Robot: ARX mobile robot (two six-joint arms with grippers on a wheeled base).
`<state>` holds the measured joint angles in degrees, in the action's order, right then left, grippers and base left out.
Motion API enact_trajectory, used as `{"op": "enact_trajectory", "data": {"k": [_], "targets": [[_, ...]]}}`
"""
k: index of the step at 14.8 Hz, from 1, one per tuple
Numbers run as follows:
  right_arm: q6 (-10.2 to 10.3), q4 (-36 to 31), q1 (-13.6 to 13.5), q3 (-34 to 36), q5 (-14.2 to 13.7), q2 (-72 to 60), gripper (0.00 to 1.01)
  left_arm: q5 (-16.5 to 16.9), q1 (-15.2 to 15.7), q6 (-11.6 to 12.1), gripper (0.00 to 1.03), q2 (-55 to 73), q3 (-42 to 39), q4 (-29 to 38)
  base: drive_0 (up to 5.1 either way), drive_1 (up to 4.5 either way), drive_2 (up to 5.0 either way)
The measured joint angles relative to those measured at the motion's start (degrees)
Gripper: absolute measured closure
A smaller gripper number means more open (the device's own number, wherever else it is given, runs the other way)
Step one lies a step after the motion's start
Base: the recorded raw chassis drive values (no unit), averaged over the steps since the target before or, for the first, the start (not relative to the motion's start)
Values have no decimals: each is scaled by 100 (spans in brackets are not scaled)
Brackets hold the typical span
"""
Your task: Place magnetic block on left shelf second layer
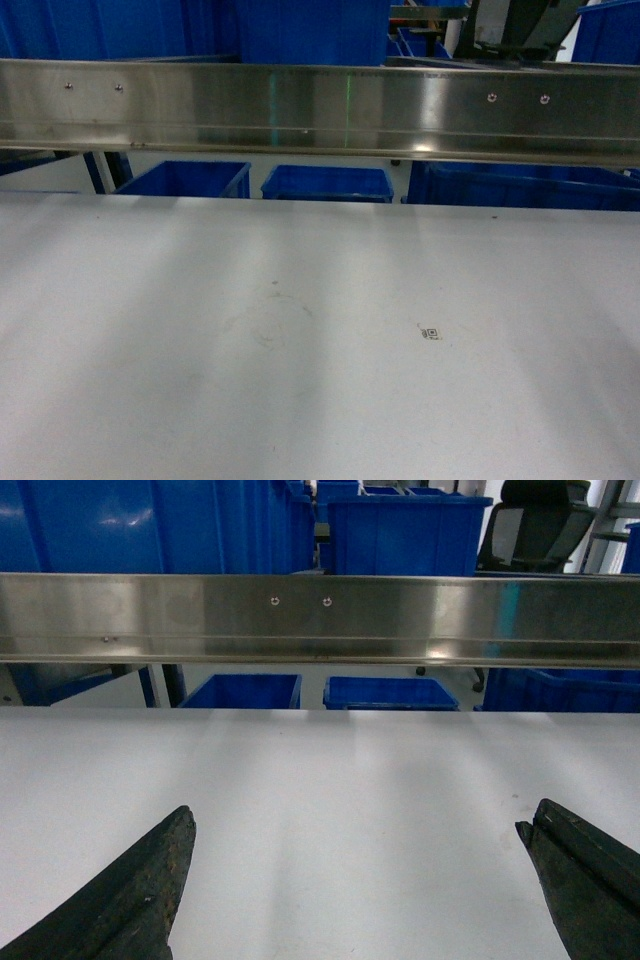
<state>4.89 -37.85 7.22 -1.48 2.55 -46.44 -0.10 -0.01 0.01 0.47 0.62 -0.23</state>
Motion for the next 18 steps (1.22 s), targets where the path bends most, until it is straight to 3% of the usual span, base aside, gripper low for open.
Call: {"op": "enact_trajectory", "data": {"k": [1,2,3,5,8,14,15,18], "targets": [[2,-999,-9,-356,-35,-1547,3,4,0,0,5,0,0,0,0,0,0],[-9,-1631,-68,-966,-317,-2785,3,7,0,0,5,0,0,0,0,0,0],[-90,-1812,-144,-1567,-610,-3783,3,4,0,0,5,0,0,-2,0,0,0],[-195,-1856,-361,-2197,-890,-5307,3,4,0,0,5,0,0,0,0,0,0],[-188,-1987,-382,-2774,-1425,-6229,3,4,0,0,5,0,0,0,0,0,0],[221,-1985,-380,-2944,-1624,-6776,3,4,0,0,5,0,0,0,0,0,0],[302,-2055,-380,-2883,-1635,-6776,6,4,0,0,5,0,0,0,0,0,0],[332,-2166,-393,-2824,-1580,-6863,40,4,0,0,5,0,0,0,0,0,0]]}}
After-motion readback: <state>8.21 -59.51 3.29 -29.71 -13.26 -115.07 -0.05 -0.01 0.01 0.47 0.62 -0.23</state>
